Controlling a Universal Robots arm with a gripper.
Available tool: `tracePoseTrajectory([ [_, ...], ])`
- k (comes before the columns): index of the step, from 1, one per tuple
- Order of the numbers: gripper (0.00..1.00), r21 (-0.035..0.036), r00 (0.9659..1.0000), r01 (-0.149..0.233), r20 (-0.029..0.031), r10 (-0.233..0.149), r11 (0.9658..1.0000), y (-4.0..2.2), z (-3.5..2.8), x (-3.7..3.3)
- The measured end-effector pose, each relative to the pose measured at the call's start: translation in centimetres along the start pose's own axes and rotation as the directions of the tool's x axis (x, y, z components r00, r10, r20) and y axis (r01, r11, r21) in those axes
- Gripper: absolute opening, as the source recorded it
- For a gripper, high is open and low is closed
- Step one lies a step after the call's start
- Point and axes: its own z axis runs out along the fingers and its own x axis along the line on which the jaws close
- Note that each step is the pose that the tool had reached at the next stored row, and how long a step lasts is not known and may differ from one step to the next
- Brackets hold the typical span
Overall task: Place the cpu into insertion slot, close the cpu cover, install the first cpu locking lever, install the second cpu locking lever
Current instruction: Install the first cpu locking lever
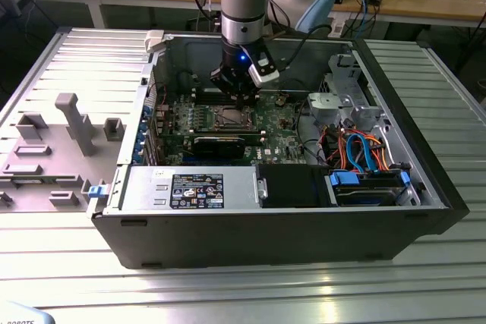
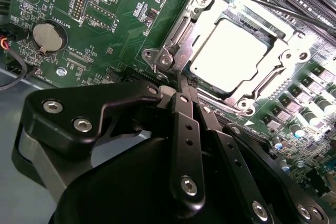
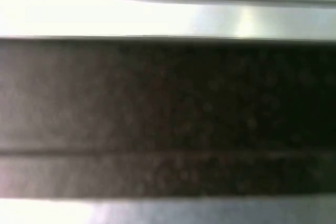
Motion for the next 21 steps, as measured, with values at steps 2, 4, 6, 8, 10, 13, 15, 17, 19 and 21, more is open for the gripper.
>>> tracePoseTrajectory([
  [2,0.11,-0.0054,1.0,0.0,-0.0002,0.0,1.0,-0.01,0.05,0.01],
  [4,0.11,-0.0084,1.0,0.0,-0.0002,0.0,1.0,-0.02,0.1,0.01],
  [6,0.11,-0.0134,1.0,0.0,-0.0014,0.0,0.9999,-0.1,0.06,0.05],
  [8,0.11,-0.0246,1.0,-0.001,-0.0026,0.001,0.9997,-0.16,0.0,0.1],
  [10,0.11,-0.0395,1.0,-0.002,-0.001,0.002,0.9992,-0.06,0.12,0.04],
  [13,0.11,-0.0448,1.0,-0.002,0.0002,0.002,0.999,-0.02,0.07,0.0],
  [15,0.11,-0.0464,1.0,-0.002,0.0013,0.002,0.9989,0.01,-0.14,-0.02],
  [17,0.11,-0.046,1.0,-0.002,0.001,0.002,0.9989,0.04,-0.43,-0.05],
  [19,0.11,-0.0453,1.0,-0.002,0.0007,0.002,0.999,0.03,-0.81,-0.05],
  [21,0.11,-0.0452,1.0,-0.002,0.0007,0.002,0.999,0.04,-1.07,-0.06],
])
